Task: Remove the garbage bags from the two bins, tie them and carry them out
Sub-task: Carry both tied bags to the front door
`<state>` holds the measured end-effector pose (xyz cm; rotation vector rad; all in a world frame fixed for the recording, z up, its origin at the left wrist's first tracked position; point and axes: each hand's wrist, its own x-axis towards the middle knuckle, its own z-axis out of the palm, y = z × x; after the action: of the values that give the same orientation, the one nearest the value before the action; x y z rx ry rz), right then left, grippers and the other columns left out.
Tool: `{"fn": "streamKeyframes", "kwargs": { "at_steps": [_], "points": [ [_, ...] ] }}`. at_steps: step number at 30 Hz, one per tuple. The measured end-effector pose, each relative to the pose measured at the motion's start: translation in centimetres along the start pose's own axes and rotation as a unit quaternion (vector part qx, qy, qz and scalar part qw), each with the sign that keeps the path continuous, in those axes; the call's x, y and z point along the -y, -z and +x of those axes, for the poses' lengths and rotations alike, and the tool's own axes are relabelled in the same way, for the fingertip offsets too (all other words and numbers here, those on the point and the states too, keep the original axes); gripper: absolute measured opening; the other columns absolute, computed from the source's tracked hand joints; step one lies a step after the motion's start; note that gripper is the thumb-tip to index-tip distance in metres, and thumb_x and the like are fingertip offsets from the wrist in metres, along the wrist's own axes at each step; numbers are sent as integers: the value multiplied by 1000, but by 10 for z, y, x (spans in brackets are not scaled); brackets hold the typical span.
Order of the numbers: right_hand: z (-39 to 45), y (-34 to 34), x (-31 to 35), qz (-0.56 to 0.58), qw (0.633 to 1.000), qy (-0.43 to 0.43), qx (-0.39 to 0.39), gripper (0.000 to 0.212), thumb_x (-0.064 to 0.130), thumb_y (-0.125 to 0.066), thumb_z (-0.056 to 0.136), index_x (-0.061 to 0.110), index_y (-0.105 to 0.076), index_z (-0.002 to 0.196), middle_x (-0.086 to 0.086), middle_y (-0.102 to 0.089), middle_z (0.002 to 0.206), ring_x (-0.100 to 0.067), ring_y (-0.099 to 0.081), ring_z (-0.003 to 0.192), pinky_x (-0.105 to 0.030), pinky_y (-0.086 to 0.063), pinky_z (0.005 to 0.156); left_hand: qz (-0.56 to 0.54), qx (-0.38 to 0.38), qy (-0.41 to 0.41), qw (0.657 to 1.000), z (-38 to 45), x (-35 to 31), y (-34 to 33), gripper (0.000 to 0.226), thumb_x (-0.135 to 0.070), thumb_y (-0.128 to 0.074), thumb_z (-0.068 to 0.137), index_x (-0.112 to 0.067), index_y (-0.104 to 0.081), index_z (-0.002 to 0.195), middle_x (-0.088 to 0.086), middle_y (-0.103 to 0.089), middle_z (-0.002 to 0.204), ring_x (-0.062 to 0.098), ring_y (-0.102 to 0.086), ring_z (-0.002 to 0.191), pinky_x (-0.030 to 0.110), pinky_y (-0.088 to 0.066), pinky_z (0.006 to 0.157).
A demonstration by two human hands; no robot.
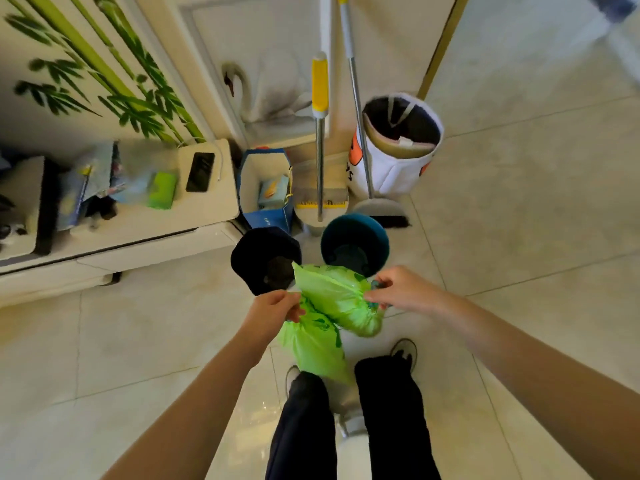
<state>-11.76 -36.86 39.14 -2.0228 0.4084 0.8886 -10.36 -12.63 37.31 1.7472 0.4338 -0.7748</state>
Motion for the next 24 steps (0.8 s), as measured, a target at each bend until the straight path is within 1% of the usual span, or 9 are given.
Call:
{"fn": "streamKeyframes", "kwargs": {
  "at_steps": [2, 4, 6, 9, 12, 15, 19, 22, 24],
  "points": [
    [-38, 16, 5, 41, 998, -1, -49, 21, 25, -68, 83, 13, -58, 69, 0, -63, 61, -10, -60, 60, -32, -50, 72, 17, 13, -32, 999, -28, -25, -1, 31, -14, -56, 94, -7, -63, 65, 0, -67, 57, 23, -63, 74, 33, -52, 78],
    [-76, 29, 10, 82, 992, 0, -91, 21, 25, -65, 85, 12, -61, 69, -2, -65, 62, -14, -61, 64, -35, -52, 78, 30, 29, -63, 997, -53, -50, -4, 34, -16, -54, 95, -6, -64, 64, 6, -68, 63, 26, -63, 77, 36, -51, 81],
    [-114, 42, 13, 127, 982, -6, -138, 22, 21, -62, 86, 5, -63, 71, -4, -64, 61, -17, -60, 65, -35, -50, 76, 36, 48, -95, 994, -74, -72, -10, 35, -14, -52, 96, -7, -66, 64, 7, -69, 66, 30, -65, 81, 40, -51, 85],
    [-190, 64, -3, 203, 948, -7, -246, 24, 14, -60, 86, -9, -65, 80, -11, -63, 65, -20, -59, 68, -37, -52, 80, 68, 100, -128, 984, -113, -111, -44, 30, -12, -50, 96, -6, -68, 73, 4, -70, 66, 21, -66, 76, 37, -52, 84],
    [-216, 69, -18, 244, 926, -14, -286, 21, 11, -60, 86, -8, -68, 81, -10, -64, 63, -21, -63, 67, -42, -55, 86, 71, 116, -137, 981, -121, -121, -64, 28, -14, -51, 96, -8, -71, 78, 4, -72, 68, 21, -66, 78, 38, -52, 88],
    [-223, 69, -18, 242, 924, -1, -298, 21, 14, -59, 86, -2, -70, 77, -6, -66, 59, -21, -67, 67, -45, -56, 86, 55, 105, -139, 983, -121, -118, -68, 32, -17, -52, 96, -18, -74, 73, 6, -74, 74, 24, -67, 86, 39, -50, 93],
    [-245, 89, -40, 222, 913, -14, -343, 23, 18, -57, 88, 5, -71, 76, -7, -72, 67, -22, -71, 74, -35, -55, 77, 78, 139, -148, 976, -126, -126, -107, 31, -17, -55, 94, -21, -75, 71, 7, -72, 70, 26, -64, 85, 47, -48, 96],
    [-264, 116, -72, 224, 898, -17, -378, 25, 20, -55, 89, 6, -72, 75, -3, -72, 67, -25, -70, 75, -30, -54, 71, 99, 153, -167, 969, -134, -144, -157, 30, -15, -54, 94, -18, -74, 72, 6, -70, 70, 22, -63, 80, 46, -49, 91],
    [-275, 134, -94, 240, 889, -25, -390, 25, 18, -55, 90, 5, -72, 76, -2, -72, 67, -21, -70, 75, -21, -49, 65, 110, 157, -177, 965, -137, -156, -191, 28, -15, -54, 94, -17, -73, 74, 7, -71, 74, 24, -64, 83, 44, -49, 91]
  ]
}}
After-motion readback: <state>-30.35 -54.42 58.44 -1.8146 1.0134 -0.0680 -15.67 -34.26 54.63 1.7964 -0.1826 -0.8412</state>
